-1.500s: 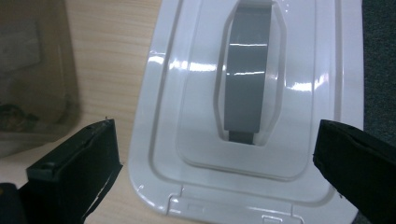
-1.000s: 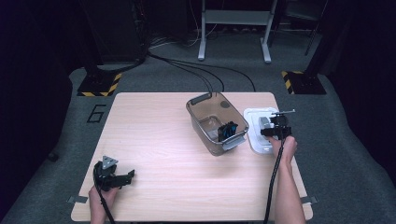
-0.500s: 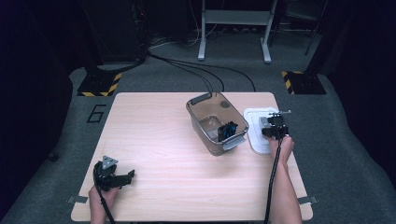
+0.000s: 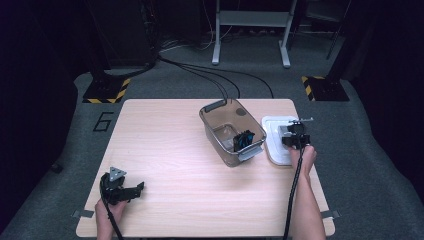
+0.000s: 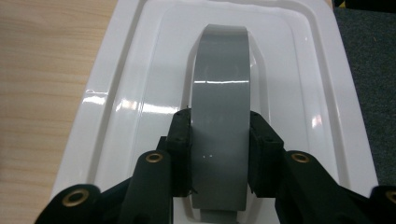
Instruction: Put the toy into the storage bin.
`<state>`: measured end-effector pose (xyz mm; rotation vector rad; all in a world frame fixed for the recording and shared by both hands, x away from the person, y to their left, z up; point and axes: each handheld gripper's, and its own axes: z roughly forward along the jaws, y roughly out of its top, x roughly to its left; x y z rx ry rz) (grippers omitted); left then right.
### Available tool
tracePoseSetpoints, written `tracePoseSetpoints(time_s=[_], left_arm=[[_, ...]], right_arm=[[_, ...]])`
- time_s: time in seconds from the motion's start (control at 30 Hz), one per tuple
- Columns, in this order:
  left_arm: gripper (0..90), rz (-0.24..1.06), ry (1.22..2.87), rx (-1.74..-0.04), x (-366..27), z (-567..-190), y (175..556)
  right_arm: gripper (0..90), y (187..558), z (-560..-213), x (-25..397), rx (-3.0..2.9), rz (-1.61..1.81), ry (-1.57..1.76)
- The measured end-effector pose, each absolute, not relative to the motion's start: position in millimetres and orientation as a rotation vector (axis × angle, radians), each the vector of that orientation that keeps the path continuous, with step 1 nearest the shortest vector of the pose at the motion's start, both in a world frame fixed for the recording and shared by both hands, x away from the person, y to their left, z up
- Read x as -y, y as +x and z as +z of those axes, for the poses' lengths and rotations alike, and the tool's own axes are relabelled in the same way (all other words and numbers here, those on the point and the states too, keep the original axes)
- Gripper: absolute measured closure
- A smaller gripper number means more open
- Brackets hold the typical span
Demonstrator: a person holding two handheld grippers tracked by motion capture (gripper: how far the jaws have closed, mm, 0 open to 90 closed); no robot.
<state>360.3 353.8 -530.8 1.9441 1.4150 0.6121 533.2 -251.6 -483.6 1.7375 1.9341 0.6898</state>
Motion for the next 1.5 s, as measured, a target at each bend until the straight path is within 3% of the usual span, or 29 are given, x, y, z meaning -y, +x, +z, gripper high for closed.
tracePoseSetpoints(time_s=[1.5], left_arm=[[8.7,0.612,1.958,-1.409,-354.3,-530.3,360.1]], right_arm=[[66.8,496.9,-402.5,257.4,-1.958,0.732,1.614]])
